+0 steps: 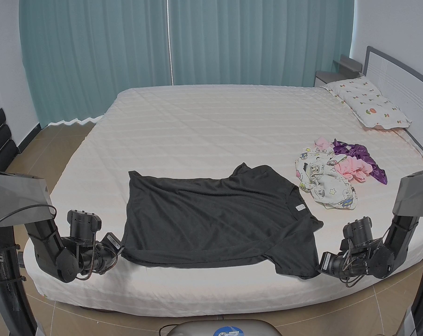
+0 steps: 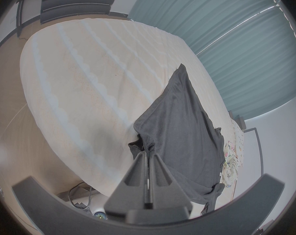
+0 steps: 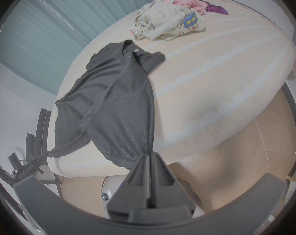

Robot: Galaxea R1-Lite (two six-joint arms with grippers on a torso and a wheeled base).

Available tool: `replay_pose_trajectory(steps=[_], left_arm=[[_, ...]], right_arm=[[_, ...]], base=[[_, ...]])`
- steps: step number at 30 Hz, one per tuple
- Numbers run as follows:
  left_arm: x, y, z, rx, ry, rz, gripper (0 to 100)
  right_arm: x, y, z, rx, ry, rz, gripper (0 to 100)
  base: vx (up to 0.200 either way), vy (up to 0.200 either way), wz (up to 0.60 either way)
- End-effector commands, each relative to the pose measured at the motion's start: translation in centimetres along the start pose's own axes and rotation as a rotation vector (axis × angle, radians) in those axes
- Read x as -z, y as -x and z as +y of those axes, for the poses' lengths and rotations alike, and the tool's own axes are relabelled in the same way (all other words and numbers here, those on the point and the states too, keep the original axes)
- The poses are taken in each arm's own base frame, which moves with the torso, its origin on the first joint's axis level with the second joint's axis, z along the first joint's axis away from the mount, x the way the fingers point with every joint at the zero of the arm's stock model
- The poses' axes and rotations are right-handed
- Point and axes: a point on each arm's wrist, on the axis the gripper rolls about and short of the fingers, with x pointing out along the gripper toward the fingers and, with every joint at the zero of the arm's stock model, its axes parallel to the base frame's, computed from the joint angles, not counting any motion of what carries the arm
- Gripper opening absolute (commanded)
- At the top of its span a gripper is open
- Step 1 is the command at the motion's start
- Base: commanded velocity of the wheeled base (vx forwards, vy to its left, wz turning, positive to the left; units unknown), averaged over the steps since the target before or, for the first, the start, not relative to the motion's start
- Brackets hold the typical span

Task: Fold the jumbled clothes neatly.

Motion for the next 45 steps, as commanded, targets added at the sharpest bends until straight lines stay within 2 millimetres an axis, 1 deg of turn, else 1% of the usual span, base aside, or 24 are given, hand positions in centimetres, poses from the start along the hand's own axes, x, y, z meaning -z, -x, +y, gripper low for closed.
replay_pose_trajectory(steps=[1, 4, 9, 10, 14, 17, 21, 25, 26, 31, 39, 45], left_arm=[[-0.1, 0.7, -0.2, 0.007, -0.012, -0.017, 0], [-0.4, 1.9, -0.7, 0.032, -0.032, -0.037, 0], [-0.5, 3.3, -1.0, 0.052, -0.070, -0.054, 0], [-0.5, 3.3, -1.0, 0.052, -0.070, -0.054, 0], [-0.3, 3.5, -0.6, 0.005, -0.142, -0.094, 0], [0.1, 3.8, -0.3, -0.013, -0.166, -0.083, 0], [0.7, 3.9, 0.4, -0.045, -0.244, -0.056, 0], [1.2, 4.0, 0.6, -0.055, -0.279, -0.038, 0], [1.3, 4.0, 0.8, -0.060, -0.285, -0.032, 0], [2.3, 3.3, 1.9, -0.108, -0.324, 0.018, 0], [3.0, 3.6, 2.8, -0.153, -0.402, 0.043, 0], [3.7, 4.3, 3.9, -0.227, -0.512, 0.057, 0]], right_arm=[[0.6, 4.0, -0.4, -0.023, -0.007, -0.042, 0], [1.4, 5.2, -0.7, -0.026, -0.004, -0.042, 0], [2.3, 6.4, -1.2, -0.020, -0.005, -0.033, 0], [2.3, 6.4, -1.2, -0.020, -0.005, -0.033, 0], [3.0, 7.5, -1.4, -0.023, -0.001, -0.036, 0], [3.5, 8.2, -1.5, -0.031, 0.007, -0.037, 0], [4.5, 9.0, -1.5, -0.042, 0.032, -0.023, 0], [5.0, 9.2, -1.6, -0.037, 0.041, -0.012, 0], [5.4, 9.4, -1.6, -0.038, 0.051, 0.000, 0], [5.7, 10.0, -1.5, -0.039, 0.061, 0.009, 0], [6.5, 11.2, -1.6, -0.037, 0.086, 0.043, 0], [6.8, 11.3, -1.7, -0.023, 0.092, 0.070, 0]], base=[[0.000, 0.000, 0.00], [0.000, 0.000, 0.00], [0.000, 0.000, 0.00], [0.000, 0.000, 0.00], [0.000, 0.000, 0.00], [0.000, 0.000, 0.00], [0.000, 0.000, 0.00], [0.000, 0.000, 0.00], [0.000, 0.000, 0.00], [0.000, 0.000, 0.00], [0.000, 0.000, 0.00], [0.000, 0.000, 0.00]])
